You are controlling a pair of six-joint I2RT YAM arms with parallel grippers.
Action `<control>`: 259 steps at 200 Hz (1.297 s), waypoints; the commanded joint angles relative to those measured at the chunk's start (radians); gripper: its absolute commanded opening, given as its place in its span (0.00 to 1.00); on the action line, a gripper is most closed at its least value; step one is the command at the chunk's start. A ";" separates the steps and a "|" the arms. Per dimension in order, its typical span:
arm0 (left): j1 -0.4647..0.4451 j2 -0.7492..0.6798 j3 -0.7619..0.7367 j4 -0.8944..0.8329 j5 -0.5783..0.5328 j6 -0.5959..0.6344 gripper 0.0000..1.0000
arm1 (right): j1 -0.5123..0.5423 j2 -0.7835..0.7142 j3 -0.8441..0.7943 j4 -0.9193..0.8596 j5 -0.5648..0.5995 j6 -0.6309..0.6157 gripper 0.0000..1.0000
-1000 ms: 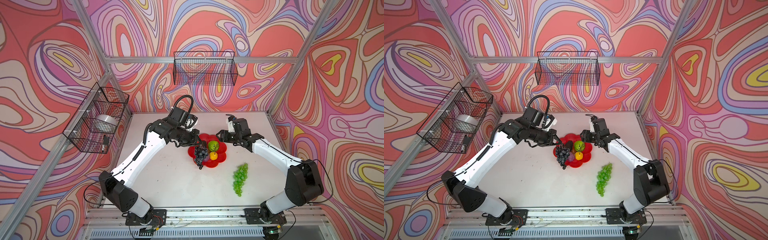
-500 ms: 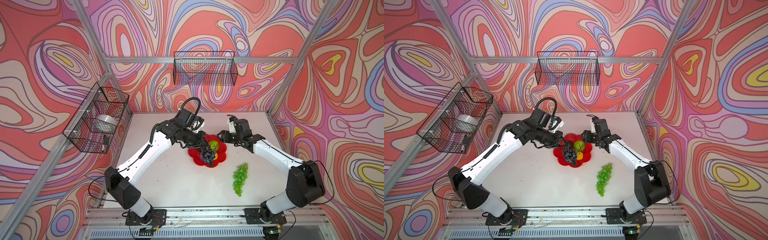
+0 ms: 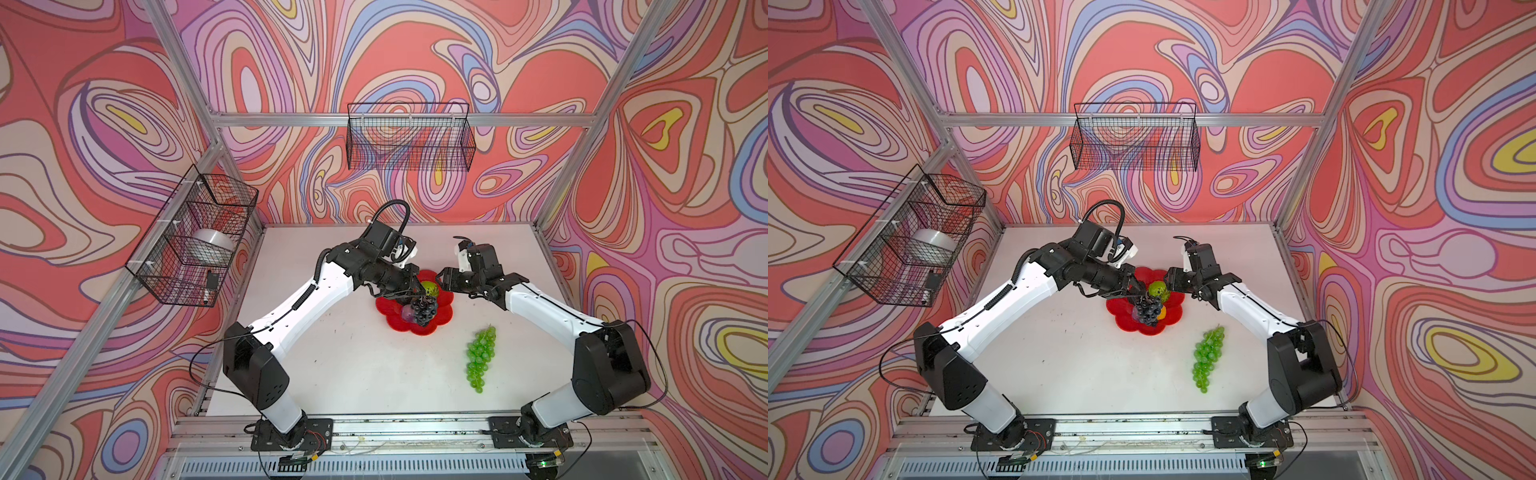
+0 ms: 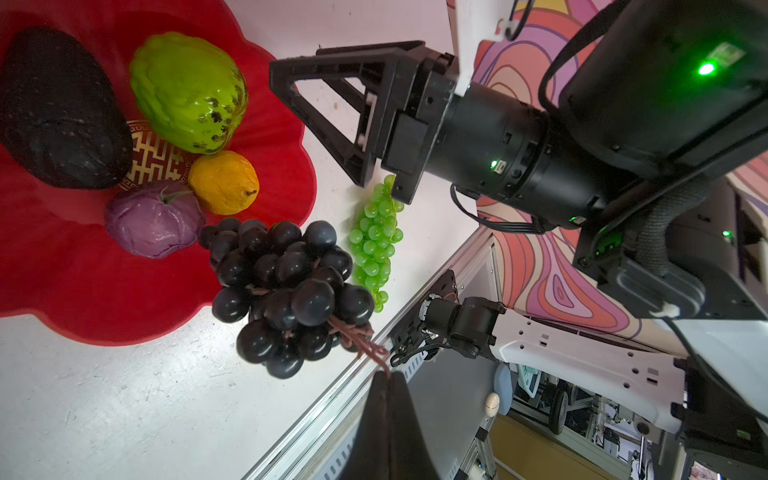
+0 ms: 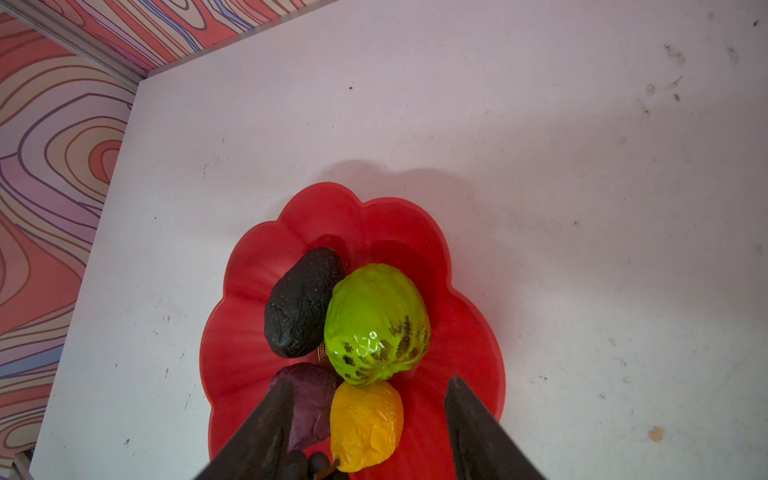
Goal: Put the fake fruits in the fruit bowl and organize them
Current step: 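Lower the dark grapes into the bowl's near side and open the left gripper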
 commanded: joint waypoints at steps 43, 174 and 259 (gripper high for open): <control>-0.001 -0.083 -0.084 0.019 -0.083 -0.008 0.00 | -0.006 -0.014 -0.007 0.023 -0.003 0.003 0.61; 0.146 -0.109 -0.272 0.075 -0.090 0.046 0.00 | -0.006 0.018 0.028 -0.012 -0.026 -0.001 0.61; 0.184 0.084 -0.183 0.100 -0.093 0.125 0.00 | -0.006 0.019 0.009 -0.003 -0.045 0.005 0.61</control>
